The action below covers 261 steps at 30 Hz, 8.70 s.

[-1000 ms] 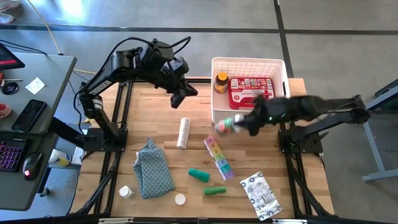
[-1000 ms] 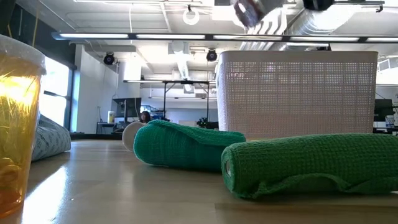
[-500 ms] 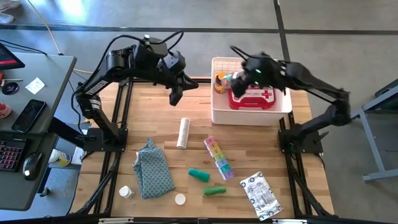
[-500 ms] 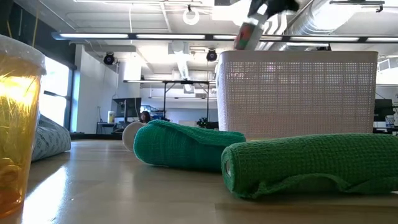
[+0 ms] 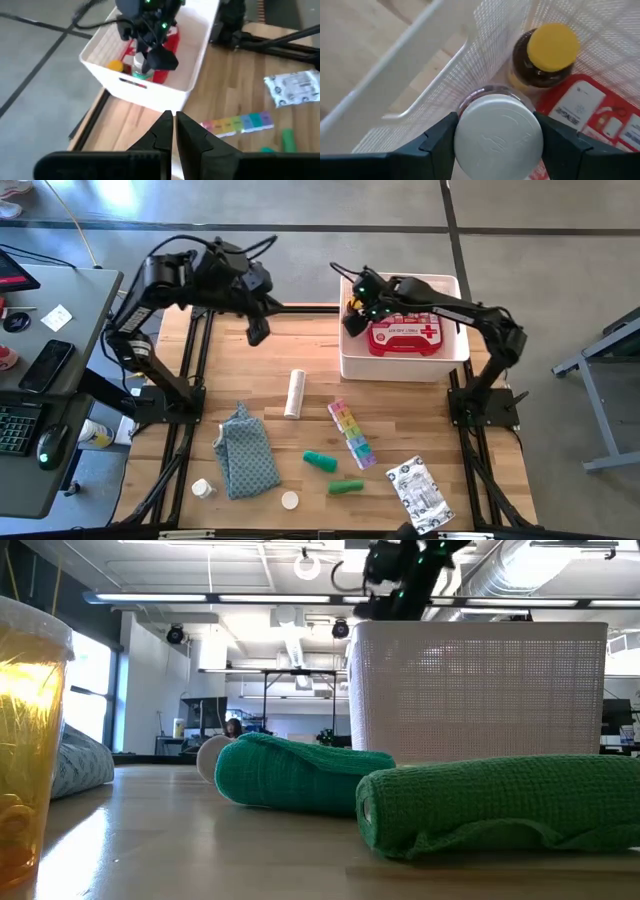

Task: Pick & place medical supplies in basket/bin
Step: Put the white and green pill bottle into the white bin, then put the white bandage into the white bin

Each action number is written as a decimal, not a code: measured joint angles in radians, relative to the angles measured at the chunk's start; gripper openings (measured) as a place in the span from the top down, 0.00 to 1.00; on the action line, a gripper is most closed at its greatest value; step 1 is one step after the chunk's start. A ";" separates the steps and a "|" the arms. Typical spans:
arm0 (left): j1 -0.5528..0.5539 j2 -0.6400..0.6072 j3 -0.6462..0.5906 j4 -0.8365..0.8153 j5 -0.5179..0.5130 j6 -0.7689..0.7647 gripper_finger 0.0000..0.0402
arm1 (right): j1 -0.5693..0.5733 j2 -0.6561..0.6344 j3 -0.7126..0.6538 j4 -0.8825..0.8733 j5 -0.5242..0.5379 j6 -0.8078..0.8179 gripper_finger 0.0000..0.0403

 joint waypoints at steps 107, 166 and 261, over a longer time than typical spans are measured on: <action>-0.024 0.101 0.000 0.078 -0.141 -0.253 0.86 | 0.507 -0.539 -0.635 -0.161 -0.163 0.662 0.25; 0.017 0.174 -0.981 0.396 0.193 -0.819 0.21 | 0.880 -0.905 -0.634 -0.109 0.182 0.938 0.25; 0.005 0.683 -0.210 1.258 0.211 -0.163 0.54 | 0.858 -1.072 -0.634 0.759 0.866 0.295 0.25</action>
